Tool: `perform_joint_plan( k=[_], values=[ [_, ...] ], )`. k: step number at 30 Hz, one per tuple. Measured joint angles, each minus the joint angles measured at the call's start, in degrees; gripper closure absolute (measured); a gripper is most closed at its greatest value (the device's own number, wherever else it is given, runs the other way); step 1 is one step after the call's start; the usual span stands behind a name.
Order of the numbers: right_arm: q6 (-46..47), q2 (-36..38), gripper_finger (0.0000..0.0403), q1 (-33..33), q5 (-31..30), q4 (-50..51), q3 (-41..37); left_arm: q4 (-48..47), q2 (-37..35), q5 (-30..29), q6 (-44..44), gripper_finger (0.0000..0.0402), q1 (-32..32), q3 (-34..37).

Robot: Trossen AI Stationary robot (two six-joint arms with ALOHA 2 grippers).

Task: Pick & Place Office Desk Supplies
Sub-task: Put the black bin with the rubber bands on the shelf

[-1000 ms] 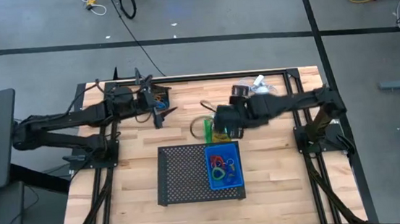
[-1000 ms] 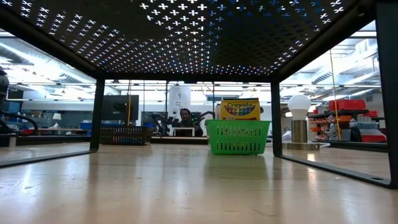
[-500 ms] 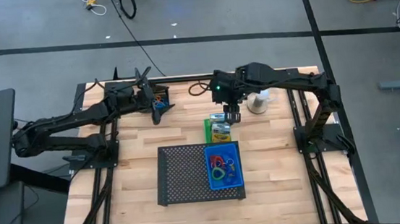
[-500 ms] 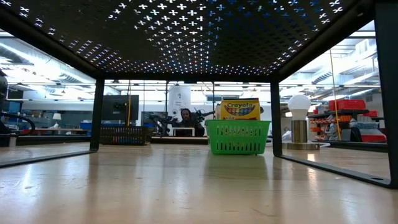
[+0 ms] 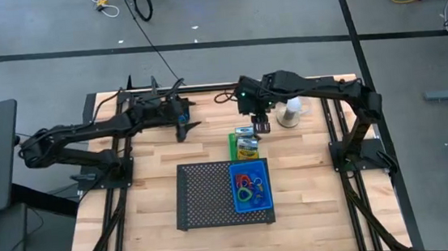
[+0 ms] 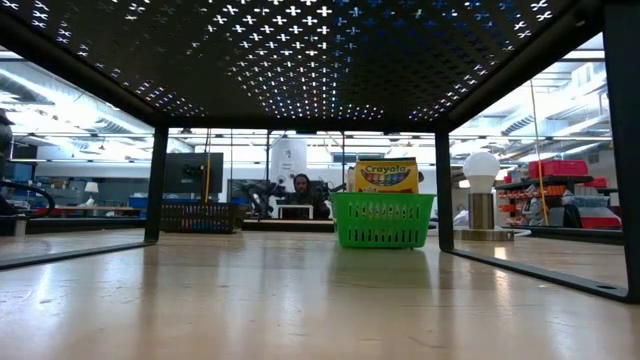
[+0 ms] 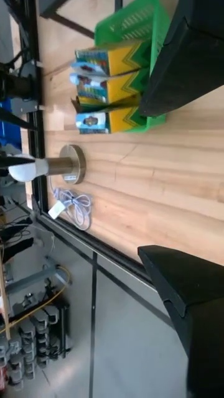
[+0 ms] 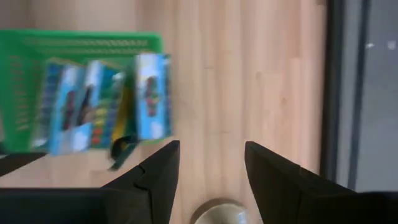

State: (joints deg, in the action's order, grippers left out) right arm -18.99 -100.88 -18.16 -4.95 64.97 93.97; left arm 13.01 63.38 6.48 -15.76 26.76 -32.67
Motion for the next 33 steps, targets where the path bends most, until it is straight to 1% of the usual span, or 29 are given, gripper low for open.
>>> perform_joint_plan(
  k=[2,4,6,8,11,12,14,18,20,21,23,26,28,32,33],
  values=[
    [-1.2,0.2,0.0213,-1.5,-0.8,-0.7,0.0,1.7,0.8,0.2,-0.1,0.0035,0.9,0.0],
    [-3.4,0.6,0.0213,-3.3,0.2,-1.3,0.0,3.1,1.4,1.5,0.0,0.0035,1.9,0.0],
    [-5.5,0.6,0.0213,-5.6,4.1,-1.8,0.0,3.3,1.7,3.7,0.4,0.0035,3.0,0.0],
    [-6.9,0.6,0.0213,-8.2,9.7,-2.0,0.0,3.8,1.7,5.7,0.6,0.0035,3.8,0.0],
    [-7.9,0.5,0.0213,-11.9,18.5,-3.6,0.0,4.3,1.7,7.2,1.2,0.0035,4.8,0.0],
    [-7.9,0.5,0.0213,-13.0,20.6,-4.1,0.0,4.5,1.7,7.5,1.6,0.0035,5.1,0.0],
    [-8.2,0.5,0.0213,-14.7,23.4,-4.4,0.0,4.5,1.6,7.6,2.1,0.0035,5.3,0.0],
    [-8.8,-0.5,0.0213,-15.2,25.5,-4.3,0.0,4.6,1.6,9.2,2.7,0.0035,5.2,0.0],
    [-8.7,-0.4,0.0214,-14.6,25.0,-4.8,0.0,4.6,1.6,10.5,3.0,0.0035,5.2,0.0],
    [-8.2,-0.4,0.0216,-14.2,23.5,-5.4,0.0,4.6,1.8,11.4,2.9,0.0036,5.2,0.0],
    [-6.9,-0.4,0.0223,-13.5,18.7,-5.8,0.0,4.9,2.5,13.0,2.9,0.0038,5.1,0.0],
    [-4.9,-0.3,0.0243,-12.3,9.3,-6.4,0.0,5.3,4.3,11.9,3.2,0.0045,5.1,0.0],
    [-4.3,-0.3,0.0265,-11.3,6.1,-5.9,0.0,5.4,5.8,11.6,3.7,0.0053,5.1,0.0],
    [-3.9,-0.3,0.0337,-8.0,6.3,-4.3,0.0,5.9,7.8,12.5,5.0,0.0077,4.6,0.0],
    [-3.7,-0.3,0.0356,-7.1,6.5,-4.3,0.0,6.2,8.1,11.8,5.1,0.0084,4.3,0.0]
  ],
)
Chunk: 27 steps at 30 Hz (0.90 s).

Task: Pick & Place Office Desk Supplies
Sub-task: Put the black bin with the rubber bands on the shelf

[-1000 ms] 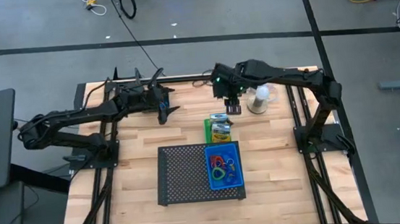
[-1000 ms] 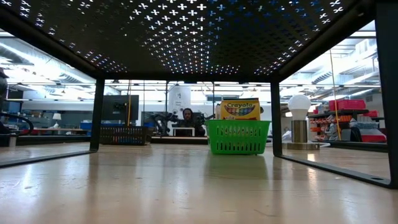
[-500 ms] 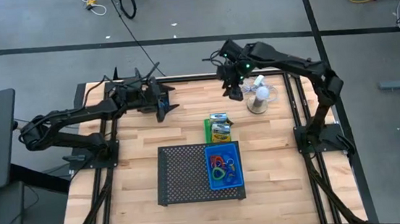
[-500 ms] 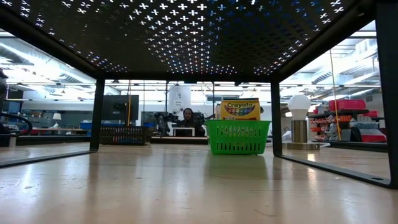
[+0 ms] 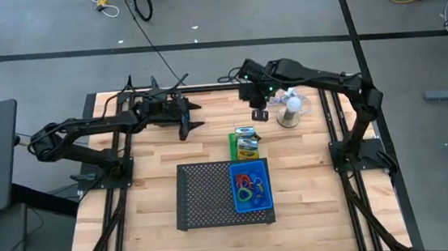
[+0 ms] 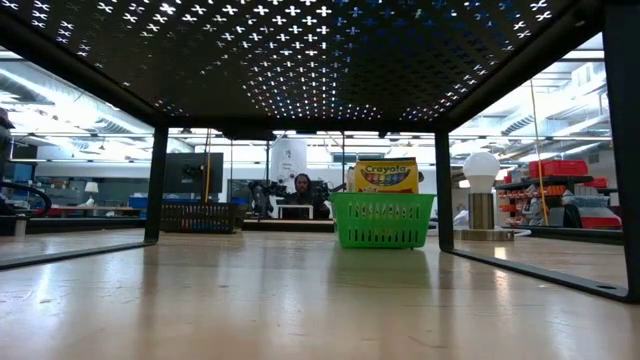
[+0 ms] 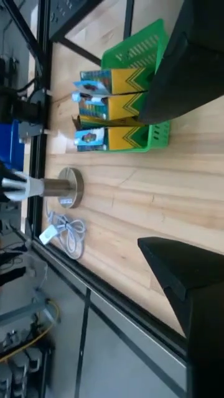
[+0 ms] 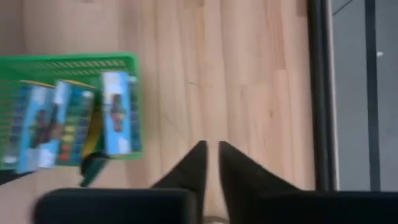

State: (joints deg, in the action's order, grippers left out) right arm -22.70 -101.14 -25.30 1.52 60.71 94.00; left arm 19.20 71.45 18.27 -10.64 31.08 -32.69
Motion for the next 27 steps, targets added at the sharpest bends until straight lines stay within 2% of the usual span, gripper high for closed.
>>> perform_joint_plan(
  k=[2,4,9,15,19,27],
  values=[
    [0.8,0.0,0.0388,1.6,-0.3,-0.1,0.0,0.2,0.0,-3.2,-0.1,0.0096,0.0,0.0],
    [1.0,0.0,0.0395,3.2,-1.9,0.2,0.0,0.0,0.0,-6.1,-0.3,0.0108,0.1,0.0],
    [3.2,0.4,0.0376,6.7,-9.1,4.6,0.0,-10.1,-2.0,-8.9,0.0,0.0131,0.3,-2.8],
    [6.3,1.1,0.0364,7.9,-12.3,12.6,0.0,-28.9,-2.8,-22.8,2.0,0.0139,0.1,-8.5],
    [7.3,1.4,0.0349,8.2,-12.3,15.8,0.0,-39.0,-2.8,-26.5,4.0,0.0135,0.1,-10.5],
    [5.1,1.6,0.0288,8.2,-12.3,16.2,0.0,-45.9,-2.1,-35.1,6.0,0.0115,1.0,-10.7]
  ],
)
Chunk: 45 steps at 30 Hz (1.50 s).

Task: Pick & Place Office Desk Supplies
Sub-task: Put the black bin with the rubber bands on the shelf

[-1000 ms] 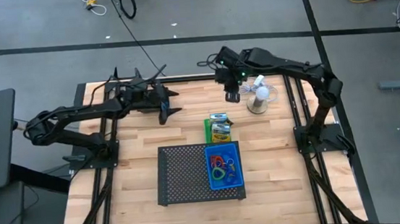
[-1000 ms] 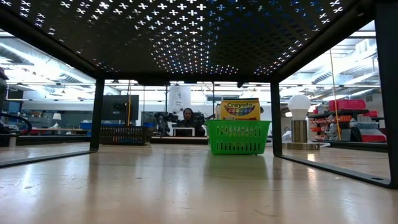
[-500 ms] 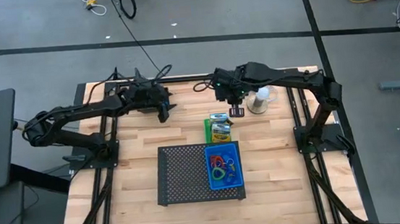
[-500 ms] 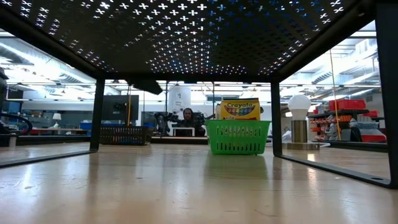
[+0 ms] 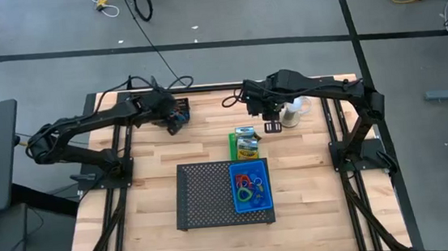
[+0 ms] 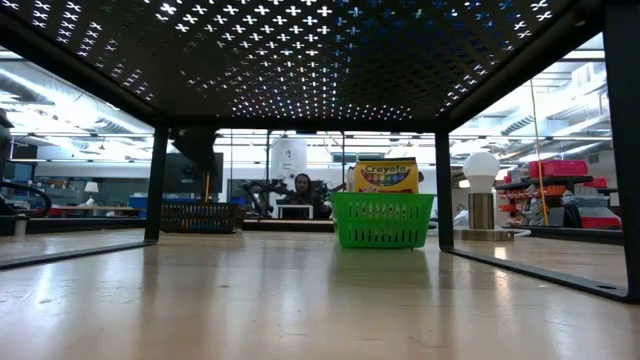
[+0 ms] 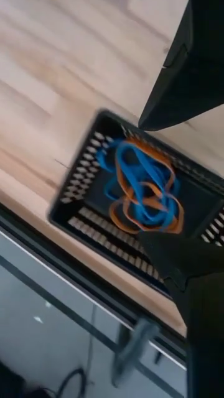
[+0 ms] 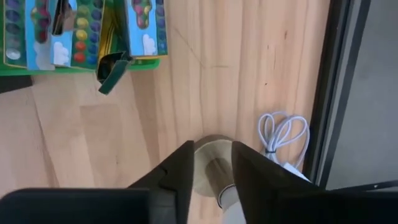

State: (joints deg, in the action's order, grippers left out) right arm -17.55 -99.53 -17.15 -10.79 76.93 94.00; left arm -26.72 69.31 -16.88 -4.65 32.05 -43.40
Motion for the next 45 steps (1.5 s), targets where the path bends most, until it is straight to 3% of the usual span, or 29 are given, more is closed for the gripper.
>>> perform_joint_plan(
  k=[8,17,24,29,35,39,45],
  values=[
    [-0.3,0.0,0.0247,-0.1,0.0,1.7,0.0,-6.5,0.4,1.2,-1.0,0.0106,4.1,0.0],
    [-1.3,0.0,0.0247,-0.1,0.1,1.7,0.0,-13.0,0.5,5.4,-4.5,0.0108,5.1,0.0],
    [-1.4,-0.1,0.0247,-0.1,0.2,1.6,0.0,-12.9,0.8,6.2,-6.8,0.0108,5.1,0.3],
    [-1.4,-0.1,0.0247,-0.1,0.2,1.6,0.0,-12.3,5.3,6.3,-8.2,0.0108,5.1,0.4],
    [-1.4,-0.1,0.0247,-0.1,0.2,1.6,0.0,-11.3,11.6,0.9,-9.0,0.0108,5.2,0.3],
    [-1.4,-0.1,0.0247,-0.1,0.2,1.6,0.0,-11.2,14.1,3.4,-10.1,0.011,5.2,0.3],
    [-1.4,-0.1,0.0247,-0.1,0.2,1.4,0.0,-10.5,15.6,3.5,-10.3,0.0149,5.2,0.3]
  ],
)
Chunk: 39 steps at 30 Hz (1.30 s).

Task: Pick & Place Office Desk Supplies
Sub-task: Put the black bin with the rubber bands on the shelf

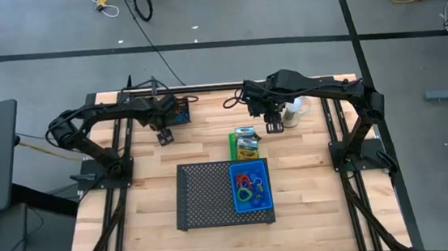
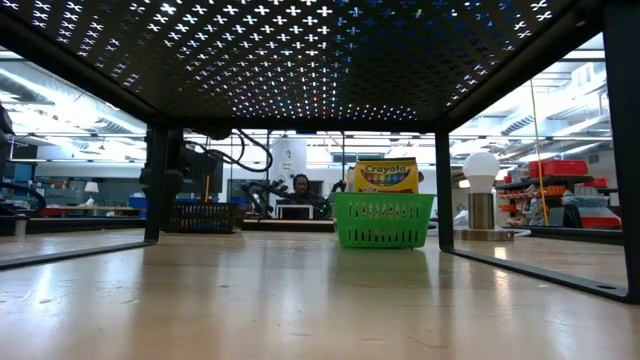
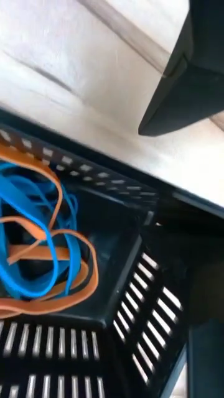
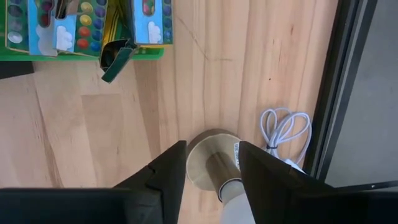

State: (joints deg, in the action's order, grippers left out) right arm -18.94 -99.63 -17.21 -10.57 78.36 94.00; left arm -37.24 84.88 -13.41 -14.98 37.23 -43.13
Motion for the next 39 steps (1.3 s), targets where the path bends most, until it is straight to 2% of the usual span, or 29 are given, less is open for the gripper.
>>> perform_joint_plan(
  k=[5,11,13,18,25,34,39],
  values=[
    [0.0,0.0,0.0247,0.0,0.0,-0.2,0.0,0.0,0.1,-2.0,0.5,0.0231,0.0,-1.3],
    [-0.2,0.0,0.0247,0.0,1.5,-0.4,0.0,-0.1,0.1,-4.1,1.5,0.0363,0.0,-2.5],
    [-0.9,0.0,0.0247,0.0,2.2,-0.6,0.0,-0.2,0.1,-3.8,2.1,0.0388,0.0,-2.6],
    [-2.1,0.0,0.0247,0.0,3.4,-0.8,0.0,-0.2,0.0,-0.3,2.0,0.0393,0.0,-2.6],
    [-2.4,0.0,0.0247,0.0,3.5,-1.3,0.0,-0.9,0.0,-0.1,2.6,0.0393,0.0,-3.2],
    [-2.4,0.0,0.0247,0.0,3.5,-2.2,0.0,-5.6,-1.2,-4.6,6.6,0.0393,-0.9,-7.5],
    [-1.9,0.0,0.0247,0.0,3.5,-4.7,0.0,-7.5,-2.0,-4.9,7.5,0.0393,-2.5,-8.9]
  ],
)
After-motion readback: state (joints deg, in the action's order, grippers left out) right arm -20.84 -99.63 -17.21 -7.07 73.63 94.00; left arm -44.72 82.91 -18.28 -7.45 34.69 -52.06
